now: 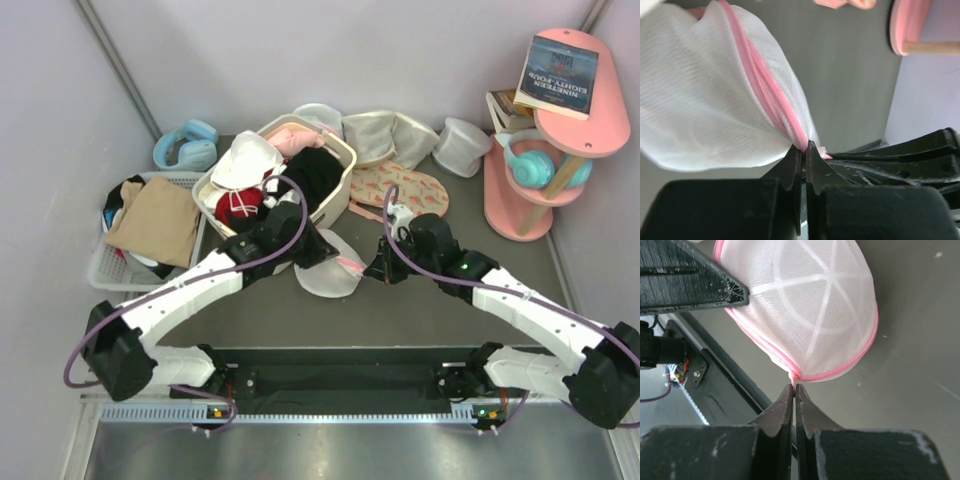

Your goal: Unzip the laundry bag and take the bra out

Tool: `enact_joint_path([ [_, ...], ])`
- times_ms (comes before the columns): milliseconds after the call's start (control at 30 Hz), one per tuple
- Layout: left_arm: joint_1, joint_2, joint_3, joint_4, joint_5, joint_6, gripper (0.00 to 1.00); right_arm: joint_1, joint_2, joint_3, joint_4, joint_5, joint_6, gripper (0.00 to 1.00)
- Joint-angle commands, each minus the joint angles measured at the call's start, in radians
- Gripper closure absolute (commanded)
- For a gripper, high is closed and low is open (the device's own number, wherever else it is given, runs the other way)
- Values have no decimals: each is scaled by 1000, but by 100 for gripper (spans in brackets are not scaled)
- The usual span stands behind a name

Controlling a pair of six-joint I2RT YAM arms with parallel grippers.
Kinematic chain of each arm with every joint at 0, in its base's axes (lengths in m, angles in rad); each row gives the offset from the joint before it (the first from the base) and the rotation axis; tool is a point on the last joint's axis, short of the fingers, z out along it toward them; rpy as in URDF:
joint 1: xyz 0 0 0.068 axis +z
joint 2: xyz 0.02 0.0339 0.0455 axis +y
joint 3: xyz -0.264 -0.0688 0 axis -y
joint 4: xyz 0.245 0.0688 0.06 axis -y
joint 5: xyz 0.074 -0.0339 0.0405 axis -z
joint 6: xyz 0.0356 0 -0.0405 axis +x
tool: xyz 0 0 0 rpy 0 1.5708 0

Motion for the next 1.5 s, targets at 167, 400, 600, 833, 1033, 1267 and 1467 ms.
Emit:
enact_joint_path([
  [167,10,206,203,216,224,194,100,-34,-127,102,-201,123,-69,100],
  [400,12,218,148,168,166,214,85,-32,-105,109,-213,122,-120,100],
  [600,9,157,93,66,77,137,28,21,-42,10,-84,41,-69,100],
  [833,-39,46,2,54,40,42,20,112,26,30,8,42,-22,100],
  [1033,-103,35,-43,62,37,-24,19,135,60,72,0,45,-34,100],
  [1267,-108,55,-38,77,4,-27,20,147,49,78,-12,53,-31,100],
  [1467,-108,82,-24,74,-6,-20,45,149,41,75,-14,58,-31,100],
])
